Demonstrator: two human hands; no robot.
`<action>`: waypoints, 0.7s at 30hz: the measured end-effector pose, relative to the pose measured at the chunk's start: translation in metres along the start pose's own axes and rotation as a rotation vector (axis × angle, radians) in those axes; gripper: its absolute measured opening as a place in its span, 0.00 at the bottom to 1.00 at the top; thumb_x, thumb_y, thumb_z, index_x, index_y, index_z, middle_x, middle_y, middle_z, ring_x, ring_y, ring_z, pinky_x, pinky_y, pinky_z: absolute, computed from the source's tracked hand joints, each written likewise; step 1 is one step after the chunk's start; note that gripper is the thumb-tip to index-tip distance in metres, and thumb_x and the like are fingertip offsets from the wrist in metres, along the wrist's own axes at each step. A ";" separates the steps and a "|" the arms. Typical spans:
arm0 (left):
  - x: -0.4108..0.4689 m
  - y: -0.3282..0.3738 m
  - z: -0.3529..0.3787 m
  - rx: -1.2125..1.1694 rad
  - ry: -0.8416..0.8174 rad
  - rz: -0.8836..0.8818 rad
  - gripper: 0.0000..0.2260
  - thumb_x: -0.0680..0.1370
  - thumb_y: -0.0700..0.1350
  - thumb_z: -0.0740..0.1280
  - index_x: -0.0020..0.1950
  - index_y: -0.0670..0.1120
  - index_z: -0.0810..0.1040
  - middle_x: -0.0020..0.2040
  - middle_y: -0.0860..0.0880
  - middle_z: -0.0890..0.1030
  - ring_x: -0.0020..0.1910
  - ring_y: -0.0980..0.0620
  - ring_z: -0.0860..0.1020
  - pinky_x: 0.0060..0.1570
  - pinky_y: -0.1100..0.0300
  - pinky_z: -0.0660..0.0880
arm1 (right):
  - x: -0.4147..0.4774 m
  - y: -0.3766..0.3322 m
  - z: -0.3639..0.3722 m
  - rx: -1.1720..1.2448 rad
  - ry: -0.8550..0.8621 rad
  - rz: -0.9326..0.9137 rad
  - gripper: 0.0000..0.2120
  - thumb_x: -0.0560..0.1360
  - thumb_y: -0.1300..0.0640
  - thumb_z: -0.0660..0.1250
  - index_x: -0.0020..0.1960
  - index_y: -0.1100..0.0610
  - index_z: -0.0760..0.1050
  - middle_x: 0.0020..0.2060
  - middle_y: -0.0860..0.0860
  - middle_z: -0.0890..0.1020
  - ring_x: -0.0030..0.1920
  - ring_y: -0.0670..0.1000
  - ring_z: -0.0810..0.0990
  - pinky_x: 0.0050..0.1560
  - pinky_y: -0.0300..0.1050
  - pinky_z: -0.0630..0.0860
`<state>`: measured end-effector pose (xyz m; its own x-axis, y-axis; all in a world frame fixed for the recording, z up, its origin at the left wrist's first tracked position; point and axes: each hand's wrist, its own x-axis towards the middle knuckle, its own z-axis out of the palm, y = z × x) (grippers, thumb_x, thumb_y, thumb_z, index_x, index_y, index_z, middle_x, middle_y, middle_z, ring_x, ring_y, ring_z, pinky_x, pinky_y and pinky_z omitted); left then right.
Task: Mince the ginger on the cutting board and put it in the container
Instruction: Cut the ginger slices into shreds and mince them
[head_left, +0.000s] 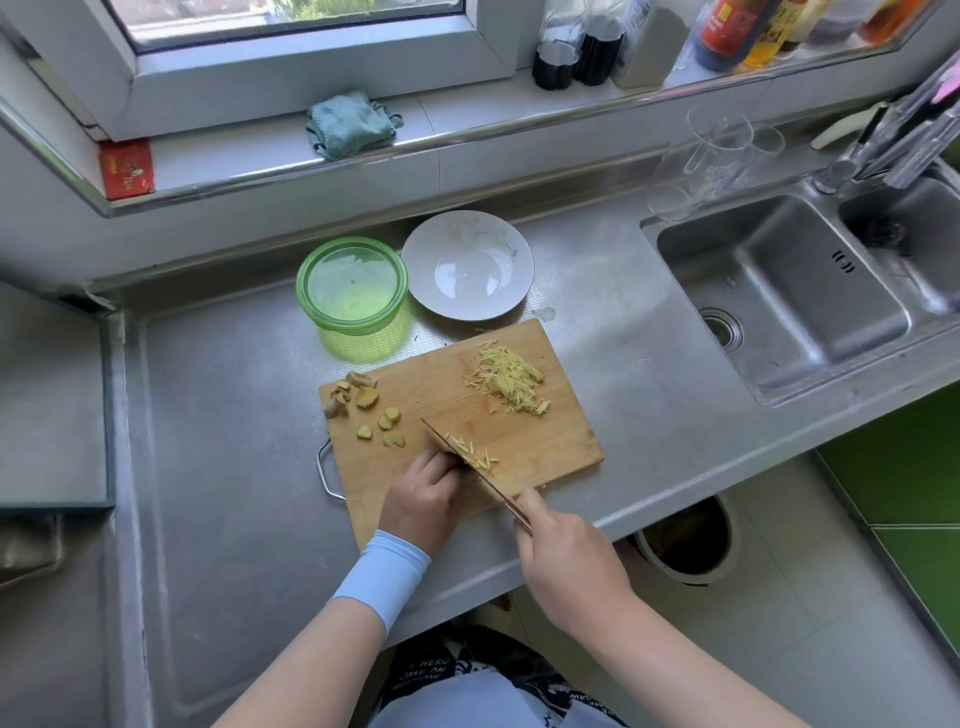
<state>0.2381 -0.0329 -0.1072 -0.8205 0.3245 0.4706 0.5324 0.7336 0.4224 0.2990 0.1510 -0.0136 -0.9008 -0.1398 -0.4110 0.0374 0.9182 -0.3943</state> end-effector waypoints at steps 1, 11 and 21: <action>0.000 0.000 0.000 -0.001 0.008 0.000 0.08 0.77 0.38 0.66 0.40 0.40 0.82 0.43 0.44 0.82 0.40 0.45 0.77 0.34 0.56 0.76 | -0.005 0.003 0.000 -0.011 -0.004 0.003 0.03 0.84 0.51 0.53 0.55 0.50 0.62 0.33 0.49 0.75 0.33 0.55 0.74 0.34 0.52 0.71; -0.002 0.000 0.004 0.020 0.024 -0.042 0.11 0.79 0.42 0.65 0.38 0.41 0.80 0.39 0.45 0.80 0.38 0.46 0.74 0.31 0.55 0.74 | 0.017 -0.010 0.001 -0.006 -0.004 0.000 0.03 0.83 0.52 0.54 0.53 0.51 0.63 0.34 0.49 0.73 0.37 0.58 0.76 0.35 0.53 0.72; -0.001 0.002 0.002 0.014 0.008 -0.057 0.11 0.79 0.42 0.65 0.39 0.42 0.80 0.40 0.45 0.80 0.39 0.47 0.74 0.31 0.55 0.73 | 0.008 -0.007 0.002 -0.011 -0.009 0.025 0.03 0.84 0.51 0.54 0.53 0.50 0.62 0.33 0.50 0.74 0.35 0.57 0.75 0.33 0.50 0.69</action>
<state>0.2395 -0.0300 -0.1085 -0.8478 0.2769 0.4523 0.4815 0.7594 0.4376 0.2923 0.1427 -0.0158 -0.8958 -0.1201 -0.4280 0.0548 0.9256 -0.3745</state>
